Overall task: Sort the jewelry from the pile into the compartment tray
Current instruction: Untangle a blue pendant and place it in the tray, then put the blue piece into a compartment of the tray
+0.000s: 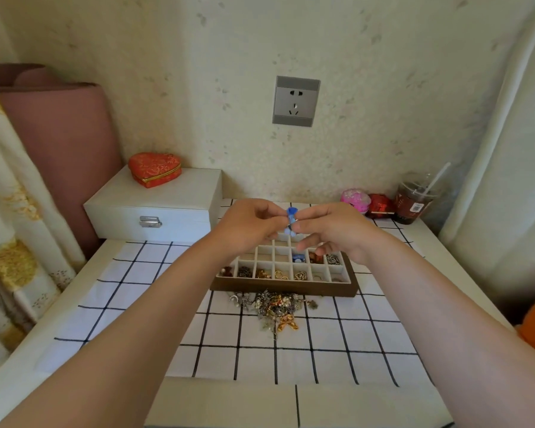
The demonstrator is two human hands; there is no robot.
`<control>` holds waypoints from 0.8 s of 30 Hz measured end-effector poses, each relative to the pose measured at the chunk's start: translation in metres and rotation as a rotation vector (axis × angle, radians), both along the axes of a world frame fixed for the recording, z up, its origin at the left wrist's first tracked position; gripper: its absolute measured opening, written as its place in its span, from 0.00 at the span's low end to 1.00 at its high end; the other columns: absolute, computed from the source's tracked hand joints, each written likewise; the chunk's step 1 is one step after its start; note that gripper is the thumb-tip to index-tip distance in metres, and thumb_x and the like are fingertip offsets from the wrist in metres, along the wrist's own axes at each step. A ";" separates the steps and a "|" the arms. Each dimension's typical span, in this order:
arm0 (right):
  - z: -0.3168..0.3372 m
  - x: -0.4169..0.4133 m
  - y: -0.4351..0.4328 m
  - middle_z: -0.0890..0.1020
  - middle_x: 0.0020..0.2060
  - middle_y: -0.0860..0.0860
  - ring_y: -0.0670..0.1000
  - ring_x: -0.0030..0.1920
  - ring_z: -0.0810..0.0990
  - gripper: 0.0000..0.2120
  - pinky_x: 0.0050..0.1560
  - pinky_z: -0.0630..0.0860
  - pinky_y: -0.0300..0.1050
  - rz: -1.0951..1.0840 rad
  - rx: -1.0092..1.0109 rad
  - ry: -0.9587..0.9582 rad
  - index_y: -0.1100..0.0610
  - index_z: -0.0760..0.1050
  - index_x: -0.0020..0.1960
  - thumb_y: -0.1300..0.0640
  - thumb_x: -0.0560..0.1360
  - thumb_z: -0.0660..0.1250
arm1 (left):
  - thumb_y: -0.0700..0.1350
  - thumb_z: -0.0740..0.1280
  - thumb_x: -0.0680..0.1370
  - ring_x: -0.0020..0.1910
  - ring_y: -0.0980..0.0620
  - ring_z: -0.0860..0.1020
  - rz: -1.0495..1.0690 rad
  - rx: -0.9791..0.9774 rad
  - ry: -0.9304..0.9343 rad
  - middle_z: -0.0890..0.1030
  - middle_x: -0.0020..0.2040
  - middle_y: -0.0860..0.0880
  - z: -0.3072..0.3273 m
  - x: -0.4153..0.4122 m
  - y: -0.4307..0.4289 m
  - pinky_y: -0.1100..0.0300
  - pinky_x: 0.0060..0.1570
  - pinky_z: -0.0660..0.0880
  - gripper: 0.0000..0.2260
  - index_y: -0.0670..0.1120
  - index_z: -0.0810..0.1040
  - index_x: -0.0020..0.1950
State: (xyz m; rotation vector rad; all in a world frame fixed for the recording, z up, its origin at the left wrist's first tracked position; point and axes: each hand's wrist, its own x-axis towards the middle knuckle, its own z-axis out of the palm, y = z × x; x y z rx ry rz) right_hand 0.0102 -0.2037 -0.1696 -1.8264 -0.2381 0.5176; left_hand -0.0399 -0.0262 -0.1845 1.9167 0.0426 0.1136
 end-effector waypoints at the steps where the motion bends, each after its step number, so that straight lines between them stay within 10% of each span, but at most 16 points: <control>1: -0.001 0.002 0.000 0.87 0.46 0.54 0.52 0.40 0.87 0.12 0.32 0.76 0.41 -0.004 -0.024 -0.026 0.58 0.82 0.56 0.62 0.73 0.76 | 0.43 0.72 0.77 0.38 0.59 0.81 0.001 0.016 -0.012 0.84 0.41 0.51 0.000 0.002 -0.001 0.68 0.37 0.76 0.02 0.48 0.84 0.48; 16: -0.033 0.013 0.006 0.87 0.40 0.54 0.49 0.26 0.79 0.05 0.23 0.69 0.34 0.019 -0.276 -0.107 0.57 0.86 0.47 0.59 0.71 0.78 | 0.47 0.75 0.72 0.36 0.56 0.78 0.013 0.267 0.132 0.84 0.40 0.51 -0.036 0.011 0.000 0.57 0.44 0.77 0.04 0.50 0.83 0.45; 24: -0.049 0.021 0.026 0.84 0.38 0.49 0.45 0.35 0.79 0.04 0.40 0.75 0.42 -0.031 -0.404 -0.222 0.55 0.85 0.42 0.56 0.71 0.78 | 0.53 0.71 0.76 0.39 0.56 0.77 0.049 0.512 0.069 0.79 0.37 0.55 -0.052 0.020 0.006 0.56 0.44 0.76 0.03 0.55 0.80 0.45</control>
